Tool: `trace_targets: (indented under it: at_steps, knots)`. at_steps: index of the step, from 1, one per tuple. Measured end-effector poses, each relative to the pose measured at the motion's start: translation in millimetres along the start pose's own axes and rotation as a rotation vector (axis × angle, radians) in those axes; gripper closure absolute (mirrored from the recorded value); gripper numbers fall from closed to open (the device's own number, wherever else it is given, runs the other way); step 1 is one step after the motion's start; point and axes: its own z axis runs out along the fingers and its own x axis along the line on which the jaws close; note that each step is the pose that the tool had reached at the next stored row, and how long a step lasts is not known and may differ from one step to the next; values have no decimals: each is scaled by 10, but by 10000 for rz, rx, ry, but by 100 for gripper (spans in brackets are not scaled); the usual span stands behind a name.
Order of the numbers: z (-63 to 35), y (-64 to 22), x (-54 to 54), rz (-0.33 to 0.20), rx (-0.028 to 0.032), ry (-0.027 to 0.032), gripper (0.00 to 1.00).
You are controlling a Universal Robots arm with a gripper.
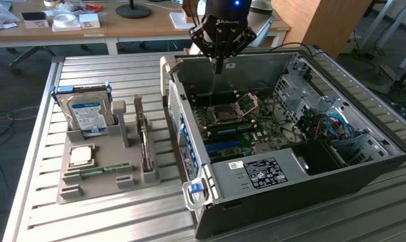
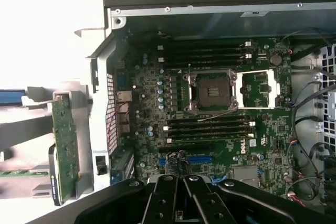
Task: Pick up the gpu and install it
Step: 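Reach for the gpu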
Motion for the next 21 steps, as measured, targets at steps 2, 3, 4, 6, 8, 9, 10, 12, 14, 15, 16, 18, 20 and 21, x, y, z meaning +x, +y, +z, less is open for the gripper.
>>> trace_targets:
  at_steps: [2, 3, 4, 6, 8, 9, 10, 12, 14, 15, 16, 18, 20, 21]
  knots:
    - [-1, -2, 24, 0, 0, 0, 89]
    - [-1, -3, 39, 0, 0, 0, 89]
    - [-1, -4, 50, 0, -1, -1, 89]
    - [-2, -5, 68, 0, 0, 0, 89]
    - [-2, -7, 89, 0, 0, 0, 89]
    - [-3, -8, 101, 1, 0, 0, 89]
    - [-3, -8, 112, 1, -1, -1, 89]
    - [-3, -10, 131, 1, 0, 0, 89]
    - [-4, -12, 153, 0, -1, 0, 89]
    - [-4, -12, 165, 0, 0, 0, 89]
    - [-5, -13, 177, 0, 0, 1, 89]
    - [-6, -15, 201, 0, 0, 0, 89]
    - [-6, -17, 223, 1, 0, 0, 89]
    - [-6, -17, 234, 0, 0, 0, 89]
